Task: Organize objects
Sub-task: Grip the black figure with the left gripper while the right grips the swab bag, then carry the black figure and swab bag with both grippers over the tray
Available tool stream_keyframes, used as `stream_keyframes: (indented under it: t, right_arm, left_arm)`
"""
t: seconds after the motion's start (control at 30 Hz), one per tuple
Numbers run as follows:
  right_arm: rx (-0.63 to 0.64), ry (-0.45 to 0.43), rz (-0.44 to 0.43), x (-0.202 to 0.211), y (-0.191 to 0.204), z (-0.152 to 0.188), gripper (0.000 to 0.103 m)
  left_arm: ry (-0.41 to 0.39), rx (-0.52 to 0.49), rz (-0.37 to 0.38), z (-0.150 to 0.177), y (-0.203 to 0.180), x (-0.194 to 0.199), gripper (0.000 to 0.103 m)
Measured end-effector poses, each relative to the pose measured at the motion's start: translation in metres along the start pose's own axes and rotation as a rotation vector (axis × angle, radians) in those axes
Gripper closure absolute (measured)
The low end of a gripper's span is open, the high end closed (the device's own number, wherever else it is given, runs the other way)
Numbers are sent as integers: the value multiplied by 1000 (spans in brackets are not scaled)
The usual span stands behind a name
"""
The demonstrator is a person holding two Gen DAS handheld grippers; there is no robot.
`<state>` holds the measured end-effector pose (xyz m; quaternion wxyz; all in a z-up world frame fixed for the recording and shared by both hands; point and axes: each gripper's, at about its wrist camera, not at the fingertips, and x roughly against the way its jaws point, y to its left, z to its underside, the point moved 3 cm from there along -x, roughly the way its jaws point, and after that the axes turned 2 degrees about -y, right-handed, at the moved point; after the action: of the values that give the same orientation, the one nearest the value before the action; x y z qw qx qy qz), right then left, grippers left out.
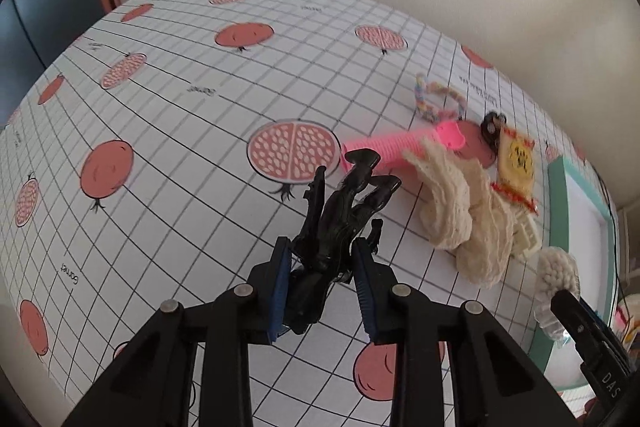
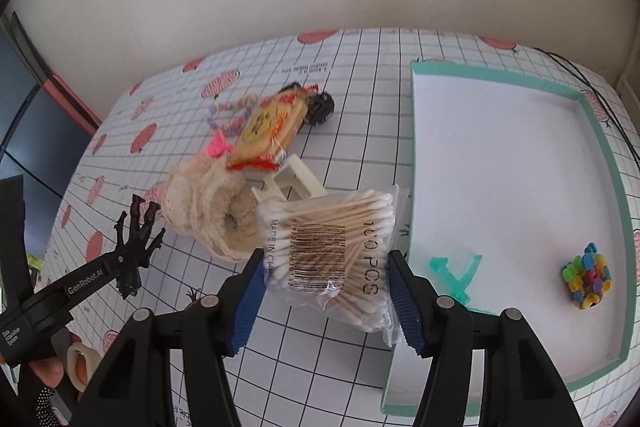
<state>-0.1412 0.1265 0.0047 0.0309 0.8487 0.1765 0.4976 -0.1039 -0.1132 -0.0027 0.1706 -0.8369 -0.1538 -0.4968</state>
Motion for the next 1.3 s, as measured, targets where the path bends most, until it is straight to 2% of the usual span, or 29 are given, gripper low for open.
stream_keyframes:
  t: [0.2, 0.4, 0.7, 1.0, 1.17, 1.3]
  right_arm:
    - [-23, -41, 5, 10, -9, -5, 41]
    - [-75, -84, 14, 21, -34, -10, 41]
    - [-151, -112, 65, 35, -85, -12, 41]
    - [-203, -99, 105, 41, -128, -5, 41]
    - [-209, -96, 114, 44, -139, -2, 41]
    - [-231, -112, 124, 49, -149, -2, 41]
  left_arm:
    - [-57, 12, 7, -5, -9, 14, 71]
    - [-106, 1, 42, -5, -30, 29, 71]
    - [-129, -78, 148, 5, -85, 44, 71]
    - [-95, -229, 276, 33, -162, 51, 71]
    - [-25, -266, 355, 54, -196, 46, 71]
    - [21, -273, 380, 66, -211, 38, 71]
